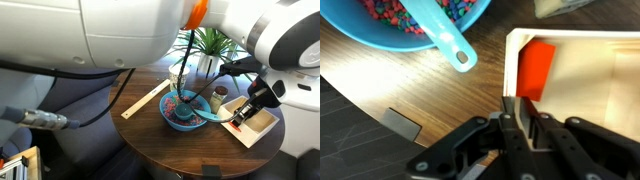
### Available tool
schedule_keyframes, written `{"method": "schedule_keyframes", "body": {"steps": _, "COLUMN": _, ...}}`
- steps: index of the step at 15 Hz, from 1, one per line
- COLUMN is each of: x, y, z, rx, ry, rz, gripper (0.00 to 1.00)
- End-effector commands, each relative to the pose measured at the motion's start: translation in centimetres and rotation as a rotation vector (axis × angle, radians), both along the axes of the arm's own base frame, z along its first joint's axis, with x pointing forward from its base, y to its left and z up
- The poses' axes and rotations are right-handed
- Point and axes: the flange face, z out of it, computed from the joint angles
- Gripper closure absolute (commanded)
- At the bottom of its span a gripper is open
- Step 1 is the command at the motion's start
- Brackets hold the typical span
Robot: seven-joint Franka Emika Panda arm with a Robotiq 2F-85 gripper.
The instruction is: Move the box to the right.
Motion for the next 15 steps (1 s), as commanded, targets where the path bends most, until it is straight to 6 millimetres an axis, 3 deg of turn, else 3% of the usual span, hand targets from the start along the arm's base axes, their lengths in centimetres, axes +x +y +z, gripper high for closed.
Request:
{"method": "schedule_keyframes", "body": {"steps": 1, "x": -0.2, "y": -0.4, "z": -0.1, "rx": 0.038, "ry": -0.006, "rz": -0.026, "gripper": 0.53}}
{"method": "schedule_keyframes", "body": {"steps": 3, "x": -0.6, "y": -0.2, "z": 0.8, "rx": 0.048, "ry": -0.001, "rz": -0.003, "gripper": 0.38}}
{"method": "schedule_keyframes", "body": {"steps": 8, "x": -2.8, "y": 3.3, "z": 9.9, "rx": -0.006, "ry": -0.136, "rz": 0.184, "gripper": 0.0}}
{"method": "schedule_keyframes", "body": {"steps": 13, "x": -6.2, "y": 10.5, "z": 17.6, "rx": 0.027, "ry": -0.276, "rz": 0.444, "gripper": 0.0}}
{"method": "schedule_keyframes", "body": {"steps": 14, "x": -4.2, "y": 8.1, "z": 16.7, "rx": -0.005, "ry": -0.238, "rz": 0.365, "gripper": 0.0}}
{"method": "schedule_keyframes", "body": {"steps": 15, "x": -4.8, "y": 9.4, "z": 17.8, "rx": -0.001, "ry": -0.255, "rz": 0.401, "gripper": 0.0}}
